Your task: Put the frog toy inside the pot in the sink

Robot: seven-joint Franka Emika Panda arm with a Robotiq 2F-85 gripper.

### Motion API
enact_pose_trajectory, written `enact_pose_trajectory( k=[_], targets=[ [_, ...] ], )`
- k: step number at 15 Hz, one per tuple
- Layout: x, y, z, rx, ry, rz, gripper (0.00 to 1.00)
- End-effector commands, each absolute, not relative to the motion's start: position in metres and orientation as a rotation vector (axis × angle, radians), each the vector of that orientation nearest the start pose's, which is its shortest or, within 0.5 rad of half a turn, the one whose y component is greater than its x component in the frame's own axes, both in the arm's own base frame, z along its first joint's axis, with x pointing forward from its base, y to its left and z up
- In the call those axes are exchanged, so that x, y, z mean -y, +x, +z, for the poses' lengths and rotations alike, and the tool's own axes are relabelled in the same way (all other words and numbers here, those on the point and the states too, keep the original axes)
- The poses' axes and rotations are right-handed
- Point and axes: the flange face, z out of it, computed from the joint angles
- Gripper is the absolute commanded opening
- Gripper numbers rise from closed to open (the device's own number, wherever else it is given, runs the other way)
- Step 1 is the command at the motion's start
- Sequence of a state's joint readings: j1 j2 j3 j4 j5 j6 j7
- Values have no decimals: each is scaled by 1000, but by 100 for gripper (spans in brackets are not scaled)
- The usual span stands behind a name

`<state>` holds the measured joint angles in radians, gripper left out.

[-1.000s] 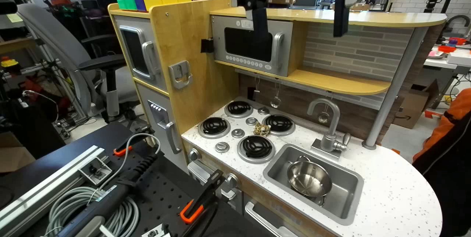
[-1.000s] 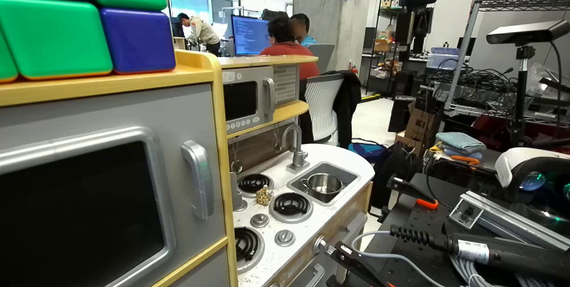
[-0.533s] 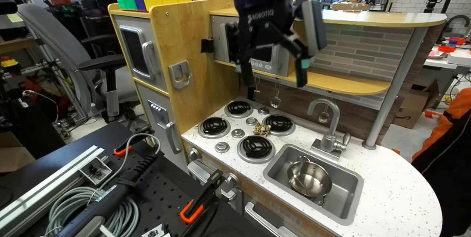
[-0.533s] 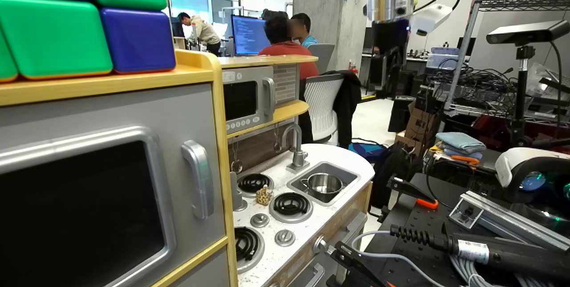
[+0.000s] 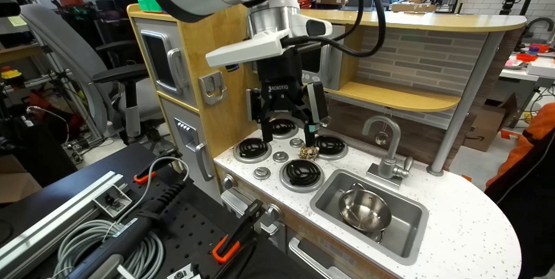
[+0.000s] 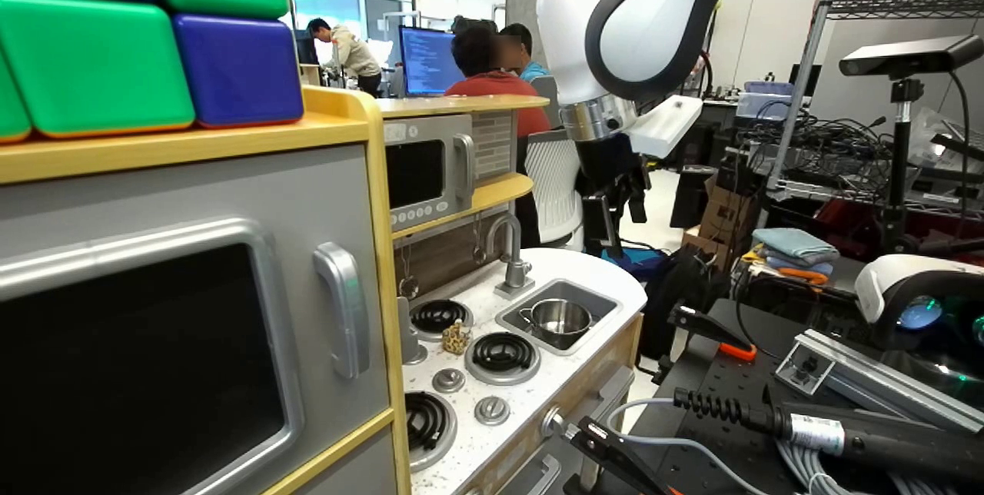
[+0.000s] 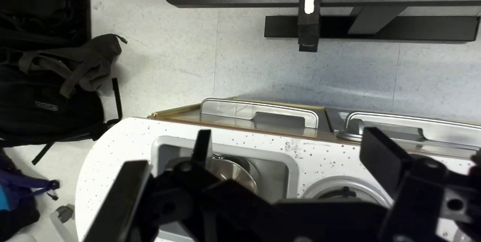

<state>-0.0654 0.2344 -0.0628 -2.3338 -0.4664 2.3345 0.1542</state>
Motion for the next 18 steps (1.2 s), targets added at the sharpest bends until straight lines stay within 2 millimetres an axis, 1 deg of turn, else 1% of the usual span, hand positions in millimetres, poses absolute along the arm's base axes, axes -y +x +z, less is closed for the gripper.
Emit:
enact_pose_trajectory(
  k=[1, 3, 4, 5, 6, 7, 9, 10, 11, 13, 15, 18],
  targets=[
    [73, 489, 223, 133, -3431, 388, 100],
    [75, 489, 226, 125, -3433, 379, 100],
    [77, 493, 219, 88, -3407, 339, 100],
    [78, 498, 215, 61, -3380, 280, 100],
    [77, 508, 208, 24, -3355, 139, 100],
    [74, 516, 201, 20, -3334, 56, 100],
    [64, 538, 181, -14, -3285, -141, 100],
    [59, 548, 169, 16, -3274, -236, 100],
    [53, 556, 154, 59, -3264, -290, 100],
    [39, 571, 127, 95, -3237, -350, 100],
    [22, 588, 100, 105, -3207, -360, 100],
    [1, 615, 68, 115, -3206, -356, 100]
  ],
)
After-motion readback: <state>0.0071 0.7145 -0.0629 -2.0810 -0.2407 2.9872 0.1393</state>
